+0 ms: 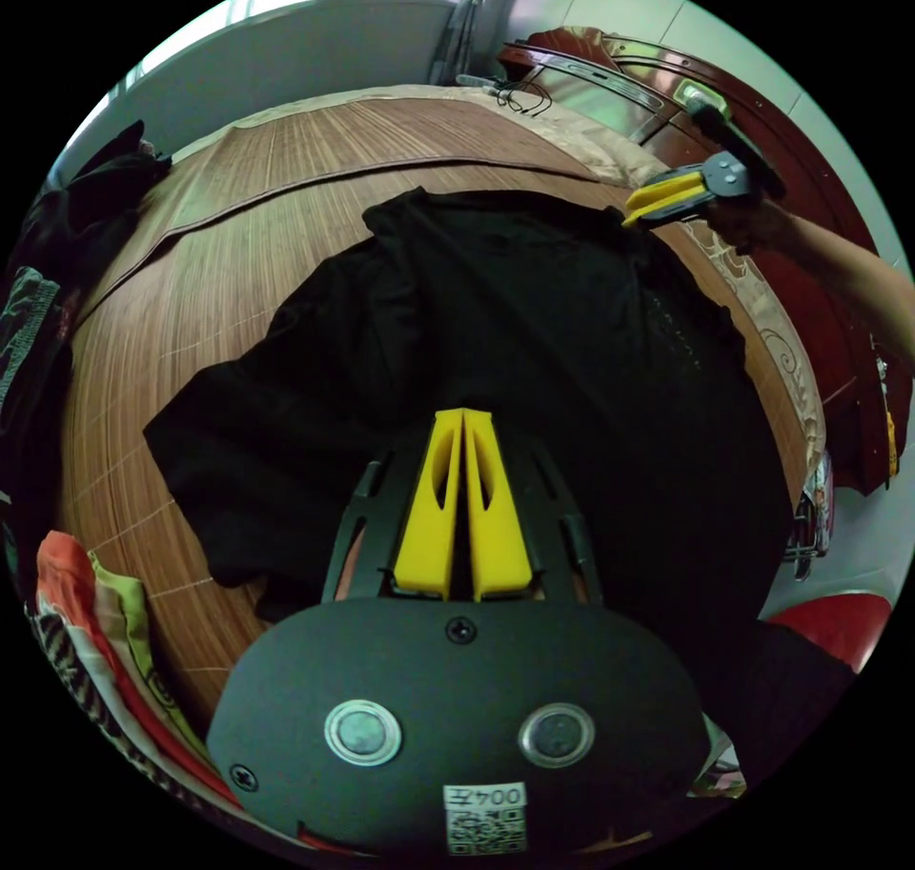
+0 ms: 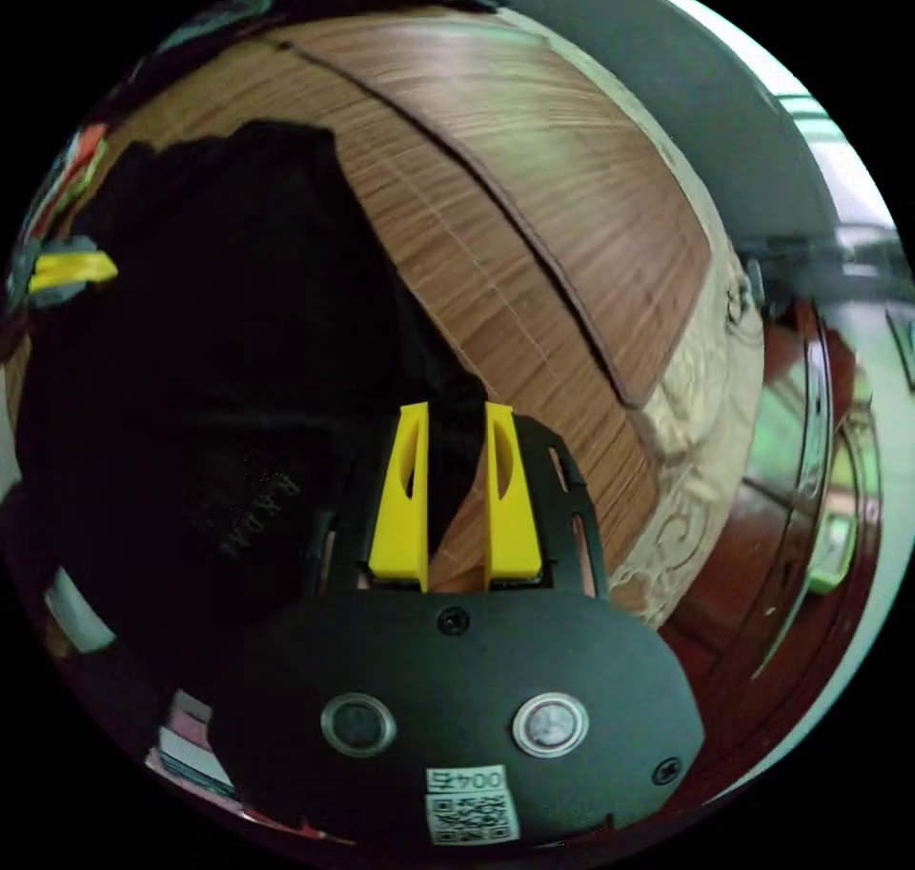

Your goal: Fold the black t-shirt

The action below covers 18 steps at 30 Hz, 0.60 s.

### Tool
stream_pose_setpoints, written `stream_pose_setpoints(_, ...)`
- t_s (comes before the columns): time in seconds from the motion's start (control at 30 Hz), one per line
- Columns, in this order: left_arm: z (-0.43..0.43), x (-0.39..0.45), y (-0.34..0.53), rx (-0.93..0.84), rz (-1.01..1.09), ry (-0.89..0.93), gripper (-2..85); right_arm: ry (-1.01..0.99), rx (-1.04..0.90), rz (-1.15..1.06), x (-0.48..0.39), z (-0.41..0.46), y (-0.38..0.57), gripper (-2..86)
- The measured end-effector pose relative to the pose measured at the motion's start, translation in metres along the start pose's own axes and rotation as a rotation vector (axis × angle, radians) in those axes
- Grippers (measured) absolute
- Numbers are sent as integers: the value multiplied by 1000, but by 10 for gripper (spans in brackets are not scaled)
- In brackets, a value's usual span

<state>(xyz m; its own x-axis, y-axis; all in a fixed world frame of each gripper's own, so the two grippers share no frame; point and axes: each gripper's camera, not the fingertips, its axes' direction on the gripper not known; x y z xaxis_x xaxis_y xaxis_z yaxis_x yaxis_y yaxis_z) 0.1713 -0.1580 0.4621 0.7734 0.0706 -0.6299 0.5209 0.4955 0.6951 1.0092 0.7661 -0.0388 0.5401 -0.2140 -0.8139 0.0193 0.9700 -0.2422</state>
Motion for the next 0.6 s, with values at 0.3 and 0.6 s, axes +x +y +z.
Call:
stream_pose_setpoints(0.3, 6, -1, -11, -21, -27, -8, 2, -206, 38, 594, 164, 16, 69, 75)
stream_pose_setpoints(0.6, 11, -3, -24, -43, -29, 0, 2, -498, -134, 662, 147, 79, 280, 82)
